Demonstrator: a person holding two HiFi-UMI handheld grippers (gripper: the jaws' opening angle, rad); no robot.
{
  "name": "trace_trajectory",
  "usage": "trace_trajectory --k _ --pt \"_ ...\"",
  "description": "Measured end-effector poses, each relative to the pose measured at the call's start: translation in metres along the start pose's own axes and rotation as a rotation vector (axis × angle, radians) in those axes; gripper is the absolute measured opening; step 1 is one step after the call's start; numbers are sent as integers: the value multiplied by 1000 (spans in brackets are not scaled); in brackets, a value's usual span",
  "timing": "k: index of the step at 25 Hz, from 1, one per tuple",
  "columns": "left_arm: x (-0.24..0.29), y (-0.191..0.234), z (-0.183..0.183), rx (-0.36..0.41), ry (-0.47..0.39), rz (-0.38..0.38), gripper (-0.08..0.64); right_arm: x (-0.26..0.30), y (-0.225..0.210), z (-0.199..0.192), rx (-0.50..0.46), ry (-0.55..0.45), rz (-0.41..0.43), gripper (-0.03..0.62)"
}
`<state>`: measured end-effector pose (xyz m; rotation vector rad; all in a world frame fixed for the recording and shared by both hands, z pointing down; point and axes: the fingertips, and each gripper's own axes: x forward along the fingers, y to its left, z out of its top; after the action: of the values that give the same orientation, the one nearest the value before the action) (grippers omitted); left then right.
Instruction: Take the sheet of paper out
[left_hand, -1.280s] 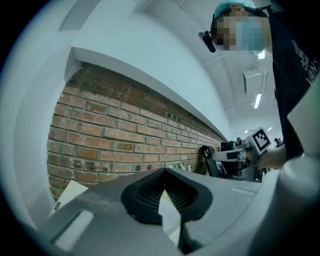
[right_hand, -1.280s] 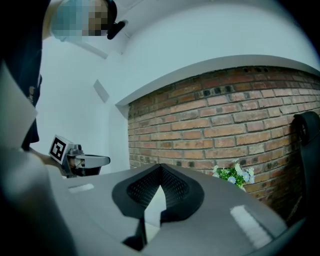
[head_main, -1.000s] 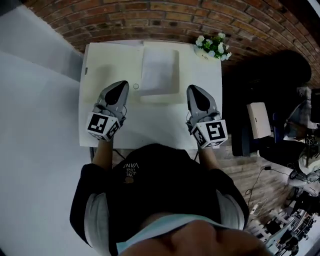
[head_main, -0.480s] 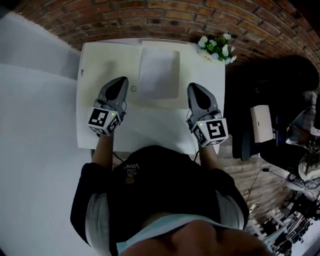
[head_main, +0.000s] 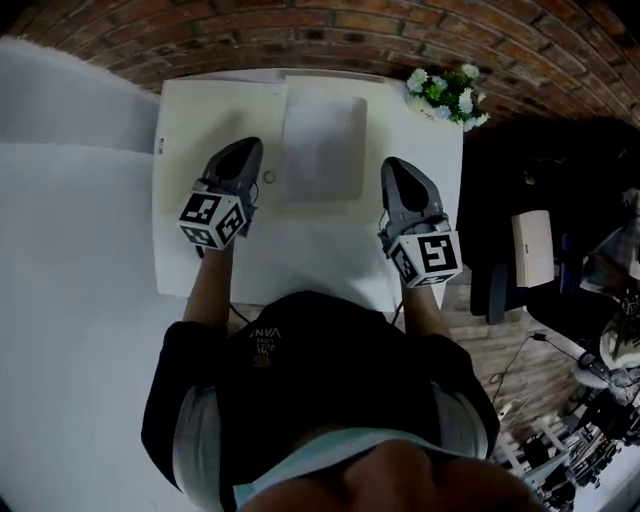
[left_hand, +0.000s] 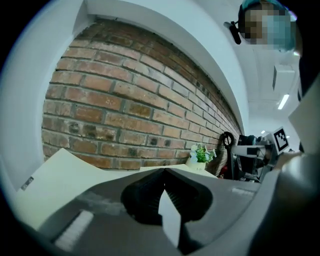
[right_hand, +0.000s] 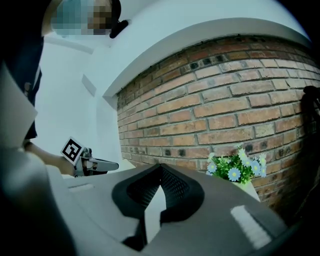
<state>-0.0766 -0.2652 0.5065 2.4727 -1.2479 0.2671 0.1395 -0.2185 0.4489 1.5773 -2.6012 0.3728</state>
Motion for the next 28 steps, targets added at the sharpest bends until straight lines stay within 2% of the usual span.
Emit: trace_trajectory --k 6,12,19,23,28 --pt "25 16 -27 -93 78 12 3 8 -7 -8 5 13 -2 2" --pt "38 24 -44 -139 140 15 29 13 -12 -11 11 15 0 1" --pt "57 22 -69 -181 227 -19 105 14 -22 -20 21 33 -18 2" --pt "67 21 -85 -210 304 -33 203 16 -25 -22 27 38 -19 2" --pt "77 13 -95 -248 380 -67 248 15 -28 -26 32 46 -23 2"
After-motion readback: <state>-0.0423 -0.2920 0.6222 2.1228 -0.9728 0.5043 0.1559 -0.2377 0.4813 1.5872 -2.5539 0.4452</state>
